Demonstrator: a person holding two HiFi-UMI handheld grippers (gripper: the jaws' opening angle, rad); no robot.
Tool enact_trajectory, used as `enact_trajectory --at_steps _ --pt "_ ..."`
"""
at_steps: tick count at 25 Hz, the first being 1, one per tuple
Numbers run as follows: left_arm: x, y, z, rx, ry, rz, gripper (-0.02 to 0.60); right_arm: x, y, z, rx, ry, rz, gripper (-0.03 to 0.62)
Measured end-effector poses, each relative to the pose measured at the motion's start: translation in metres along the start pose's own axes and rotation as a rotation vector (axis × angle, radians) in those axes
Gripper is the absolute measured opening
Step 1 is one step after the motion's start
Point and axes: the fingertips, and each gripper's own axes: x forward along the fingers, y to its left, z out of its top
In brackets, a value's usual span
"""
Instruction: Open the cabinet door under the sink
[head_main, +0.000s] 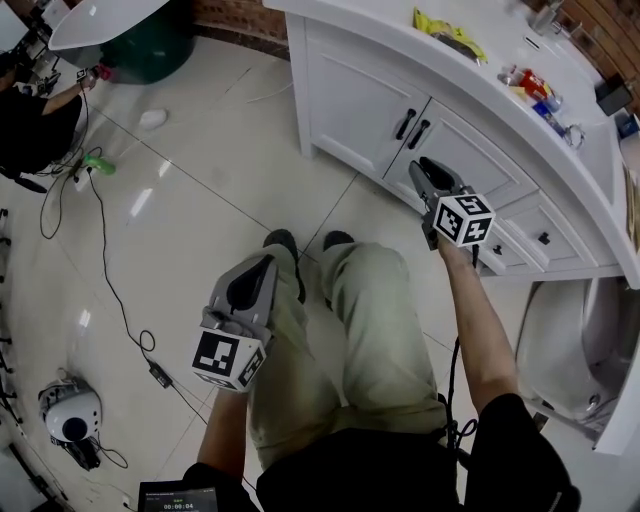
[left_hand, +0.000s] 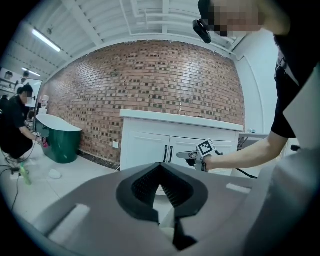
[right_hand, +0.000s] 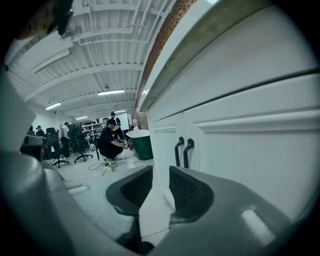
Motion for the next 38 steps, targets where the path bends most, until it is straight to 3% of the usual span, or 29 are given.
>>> enact_trajectory --at_steps 10,19,22,24,32,38 --pt "0.021 0.002 0.005 -0.004 0.012 -0.004 0.017 0.038 -0.043 -0.005 -0.027 0.052 -0.024 0.086" --pt "0.028 0.010 0.006 -0.004 0.028 0.005 0.017 0.062 -0.046 -0.002 -0.059 0.059 -0.001 0.086" --pt "0.027 0.011 0.003 0.003 0.033 0.007 0.017 0.061 -0.048 -0.002 -0.075 0.054 -0.006 0.073" --pt "0.027 0.012 0.001 0.006 0.030 0.008 0.017 0.061 -0.050 -0.002 -0.074 0.053 -0.018 0.033" --pt "0.025 0.011 0.000 0.015 0.034 0.011 0.017 0.051 -0.033 -0.008 -0.085 0.060 0.004 0.017" --pt "0.025 0.003 0.000 0.020 0.037 -0.001 0.017 0.035 -0.008 -0.018 -0.116 0.060 0.076 0.017"
